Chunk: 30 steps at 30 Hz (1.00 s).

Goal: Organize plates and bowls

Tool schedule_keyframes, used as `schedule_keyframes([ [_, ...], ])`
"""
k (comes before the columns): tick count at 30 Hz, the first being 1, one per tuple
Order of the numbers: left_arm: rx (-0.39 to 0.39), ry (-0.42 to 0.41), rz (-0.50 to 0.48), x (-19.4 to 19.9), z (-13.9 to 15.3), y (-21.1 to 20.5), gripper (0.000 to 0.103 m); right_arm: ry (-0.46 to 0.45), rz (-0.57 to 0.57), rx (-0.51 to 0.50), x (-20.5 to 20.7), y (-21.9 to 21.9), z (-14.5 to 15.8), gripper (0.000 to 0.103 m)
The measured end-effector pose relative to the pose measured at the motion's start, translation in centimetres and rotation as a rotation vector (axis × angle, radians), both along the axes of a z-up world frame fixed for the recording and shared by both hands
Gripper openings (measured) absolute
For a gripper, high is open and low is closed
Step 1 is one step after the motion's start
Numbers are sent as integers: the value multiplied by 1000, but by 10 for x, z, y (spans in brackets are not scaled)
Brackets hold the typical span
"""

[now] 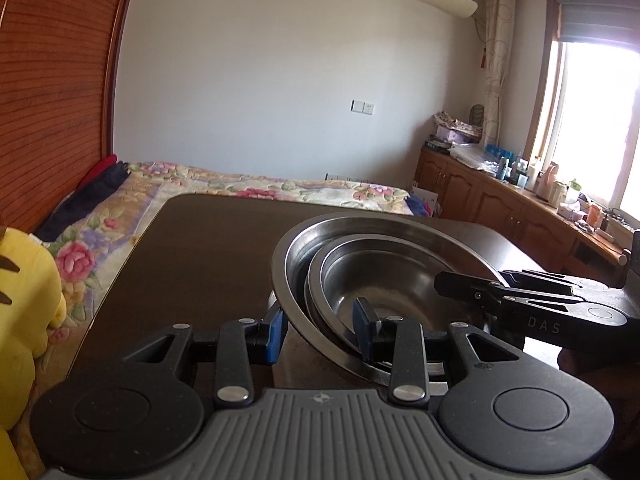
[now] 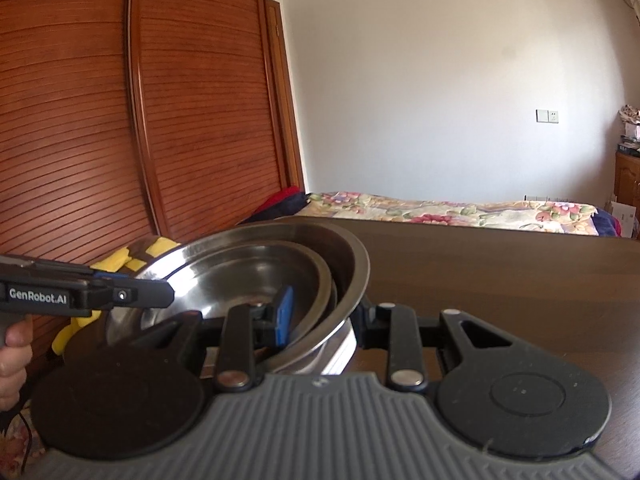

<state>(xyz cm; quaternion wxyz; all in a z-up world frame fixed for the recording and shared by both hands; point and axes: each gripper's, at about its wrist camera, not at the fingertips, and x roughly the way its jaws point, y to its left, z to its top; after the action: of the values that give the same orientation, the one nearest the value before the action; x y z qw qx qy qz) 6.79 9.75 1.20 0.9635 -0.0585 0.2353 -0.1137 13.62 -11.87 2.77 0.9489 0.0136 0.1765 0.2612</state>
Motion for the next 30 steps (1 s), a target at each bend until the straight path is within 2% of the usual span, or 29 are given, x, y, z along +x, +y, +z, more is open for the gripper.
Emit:
schedule_keyframes([
  [25, 8, 11, -8, 2, -5, 2, 38, 44, 12, 33, 6, 3, -10, 34],
  [26, 10, 9, -6, 2, -6, 1, 41, 43, 11, 32, 6, 3, -10, 34],
  [30, 23, 8, 15, 1, -6, 2, 54, 15, -2, -2, 3, 6, -9, 47],
])
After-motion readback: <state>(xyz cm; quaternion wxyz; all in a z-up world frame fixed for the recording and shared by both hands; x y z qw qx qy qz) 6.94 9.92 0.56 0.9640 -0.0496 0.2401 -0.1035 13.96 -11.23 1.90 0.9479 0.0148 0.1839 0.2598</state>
